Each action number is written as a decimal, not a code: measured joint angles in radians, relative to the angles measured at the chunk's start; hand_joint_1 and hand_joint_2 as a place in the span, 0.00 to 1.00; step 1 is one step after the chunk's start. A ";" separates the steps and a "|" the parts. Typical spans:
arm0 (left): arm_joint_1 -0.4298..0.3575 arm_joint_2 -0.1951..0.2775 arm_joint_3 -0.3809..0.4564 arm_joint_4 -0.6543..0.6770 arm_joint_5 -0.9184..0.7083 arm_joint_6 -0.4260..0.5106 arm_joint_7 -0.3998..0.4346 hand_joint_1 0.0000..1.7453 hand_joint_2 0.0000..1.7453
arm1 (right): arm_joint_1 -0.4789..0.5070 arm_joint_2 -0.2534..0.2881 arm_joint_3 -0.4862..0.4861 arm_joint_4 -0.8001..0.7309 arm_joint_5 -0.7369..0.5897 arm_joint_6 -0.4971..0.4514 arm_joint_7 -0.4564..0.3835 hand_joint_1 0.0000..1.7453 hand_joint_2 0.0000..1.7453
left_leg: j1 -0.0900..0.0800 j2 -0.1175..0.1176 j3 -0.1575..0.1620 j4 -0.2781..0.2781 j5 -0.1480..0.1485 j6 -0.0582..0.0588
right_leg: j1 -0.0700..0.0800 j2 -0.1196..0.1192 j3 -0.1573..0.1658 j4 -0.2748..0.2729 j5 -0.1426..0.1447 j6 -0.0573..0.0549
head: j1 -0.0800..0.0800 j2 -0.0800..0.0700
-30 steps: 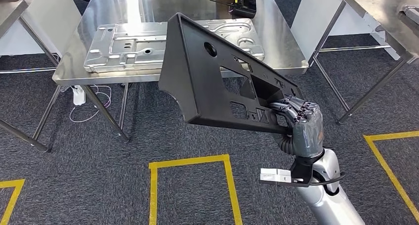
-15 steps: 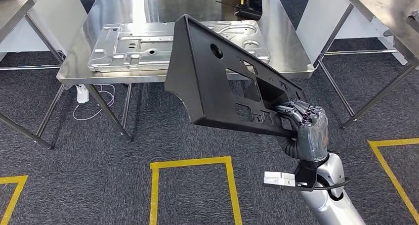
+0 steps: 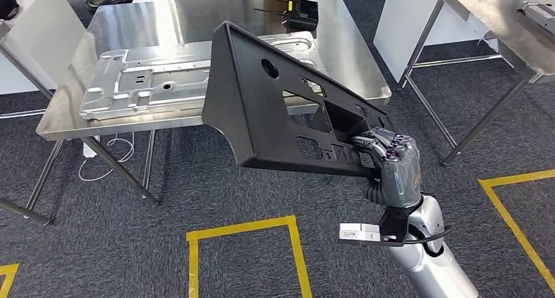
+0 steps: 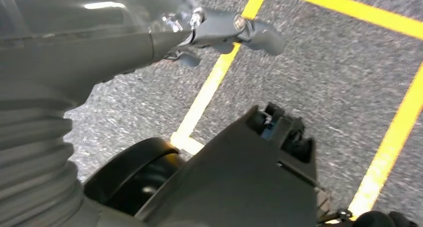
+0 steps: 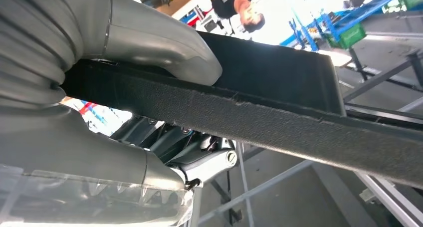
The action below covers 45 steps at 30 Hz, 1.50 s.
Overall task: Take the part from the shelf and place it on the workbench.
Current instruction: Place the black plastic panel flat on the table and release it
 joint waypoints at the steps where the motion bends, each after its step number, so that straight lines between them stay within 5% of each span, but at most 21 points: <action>1: 0.002 0.000 0.000 0.000 0.000 0.000 0.001 0.00 1.00 | 0.000 0.000 0.000 0.000 0.000 0.000 0.000 1.00 1.00 | -0.002 -0.001 0.016 -0.060 0.042 0.005 | 0.000 0.002 0.008 -0.001 -0.009 0.003 | -0.002 0.000; 3: 0.006 0.000 0.000 0.002 -0.001 0.000 0.001 0.00 1.00 | 0.000 0.000 0.000 0.000 0.000 0.000 0.000 1.00 1.00 | -0.008 -0.003 0.042 -0.150 0.077 0.013 | 0.003 0.005 0.015 -0.003 -0.022 0.012 | -0.005 0.000; 8: 0.006 -0.003 0.000 0.002 -0.001 0.000 0.001 0.00 1.00 | -0.001 0.000 -0.001 0.000 0.000 -0.001 0.000 1.00 1.00 | -0.005 -0.010 0.076 -0.198 0.046 0.036 | 0.005 0.003 0.006 0.025 -0.027 0.034 | 0.000 0.000; 12: 0.011 -0.003 0.000 0.002 -0.001 0.000 0.003 0.00 1.00 | -0.004 -0.001 -0.002 0.000 0.000 -0.001 0.000 1.00 1.00 | -0.002 -0.011 0.115 -0.210 0.022 0.047 | 0.005 0.002 -0.147 0.237 -0.082 0.039 | 0.020 0.000; 14: 0.014 -0.004 0.000 0.002 -0.001 0.000 0.003 0.00 1.00 | 0.000 -0.001 -0.002 0.000 0.000 -0.001 0.000 1.00 1.00 | -0.001 -0.013 0.140 -0.210 0.003 0.045 | 0.005 0.002 -0.187 0.239 -0.062 0.040 | 0.033 0.000; 17: 0.017 -0.004 0.000 0.003 -0.001 0.000 0.003 0.00 1.00 | 0.001 -0.001 -0.001 0.001 0.000 -0.001 0.000 1.00 1.00 | 0.000 -0.014 0.184 -0.211 -0.034 0.033 | 0.007 -0.003 -0.166 0.070 0.073 0.038 | 0.047 0.000; 19: 0.019 -0.004 0.000 0.004 0.000 0.000 0.004 0.00 1.00 | 0.003 -0.001 -0.001 0.001 0.000 -0.001 0.000 1.00 1.00 | -0.002 -0.013 0.196 -0.216 -0.049 0.020 | 0.012 -0.007 -0.153 0.012 0.115 0.028 | 0.048 0.000; 23: 0.017 -0.003 0.000 0.003 0.005 0.001 0.001 0.00 1.00 | 0.005 -0.002 -0.007 -0.001 0.001 -0.002 0.003 1.00 1.00 | -0.003 -0.010 0.193 -0.175 -0.045 0.002 | 0.008 -0.002 -0.118 0.005 0.091 0.002 | 0.036 0.000; 25: 0.016 -0.003 0.000 0.002 0.008 0.001 -0.002 0.00 1.00 | 0.003 -0.002 -0.010 -0.002 0.001 -0.003 0.003 1.00 1.00 | -0.002 -0.010 0.125 -0.053 -0.060 -0.002 | 0.006 -0.002 -0.092 0.002 0.073 -0.009 | 0.025 0.000; 28: 0.009 -0.003 0.001 0.002 0.011 0.001 -0.008 0.00 1.00 | 0.003 -0.002 -0.012 -0.002 0.002 -0.003 0.004 1.00 1.00 | -0.004 -0.010 0.020 0.076 -0.134 -0.003 | 0.006 0.000 -0.054 0.002 0.041 -0.013 | 0.013 0.000; 30: 0.007 -0.003 0.001 0.002 0.011 0.001 -0.007 0.00 1.00 | 0.003 -0.002 -0.015 -0.002 0.002 -0.003 0.005 1.00 1.00 | -0.005 -0.010 0.013 0.023 -0.108 0.000 | 0.006 0.002 -0.020 0.002 0.018 -0.011 | 0.005 0.000; 32: 0.010 -0.003 0.001 0.002 0.011 0.001 -0.005 0.00 1.00 | 0.002 -0.002 -0.017 -0.002 0.002 -0.003 0.006 1.00 1.00 | -0.006 -0.010 0.024 -0.095 -0.004 0.006 | 0.007 0.004 0.008 0.002 -0.004 -0.005 | -0.003 0.000; 34: 0.012 -0.003 0.002 0.002 0.012 0.001 -0.005 0.00 1.00 | 0.003 -0.002 -0.019 -0.001 0.003 -0.004 0.006 1.00 1.00 | -0.010 -0.008 0.027 -0.162 0.061 0.014 | 0.009 0.005 0.020 0.000 -0.023 0.006 | -0.007 0.000; 38: 0.012 -0.004 0.002 0.002 0.013 0.001 -0.006 0.00 1.00 | 0.003 -0.004 -0.028 -0.006 0.004 -0.006 0.008 1.00 1.00 | -0.009 -0.009 0.053 -0.184 0.057 0.037 | 0.009 0.004 0.031 0.016 -0.031 0.028 | -0.005 0.000; 40: 0.013 -0.004 0.002 0.002 0.012 0.001 -0.005 0.00 1.00 | 0.001 -0.006 -0.032 -0.007 0.004 -0.006 0.008 1.00 1.00 | -0.005 -0.009 0.078 -0.196 0.048 0.046 | 0.008 0.003 -0.015 0.097 -0.050 0.032 | 0.005 0.000; 43: 0.016 -0.004 0.002 0.002 0.011 0.001 -0.003 0.00 1.00 | 0.004 -0.009 -0.034 -0.008 0.004 -0.006 0.009 1.00 1.00 | -0.004 -0.011 0.108 -0.202 0.023 0.051 | 0.007 0.002 -0.143 0.255 -0.106 0.035 | 0.025 0.000; 45: 0.019 -0.004 0.002 0.002 0.011 0.001 -0.003 0.00 1.00 | 0.006 -0.009 -0.035 -0.008 0.004 -0.006 0.009 1.00 1.00 | -0.004 -0.014 0.139 -0.203 -0.002 0.048 | 0.007 0.002 -0.174 0.229 -0.080 0.036 | 0.037 0.000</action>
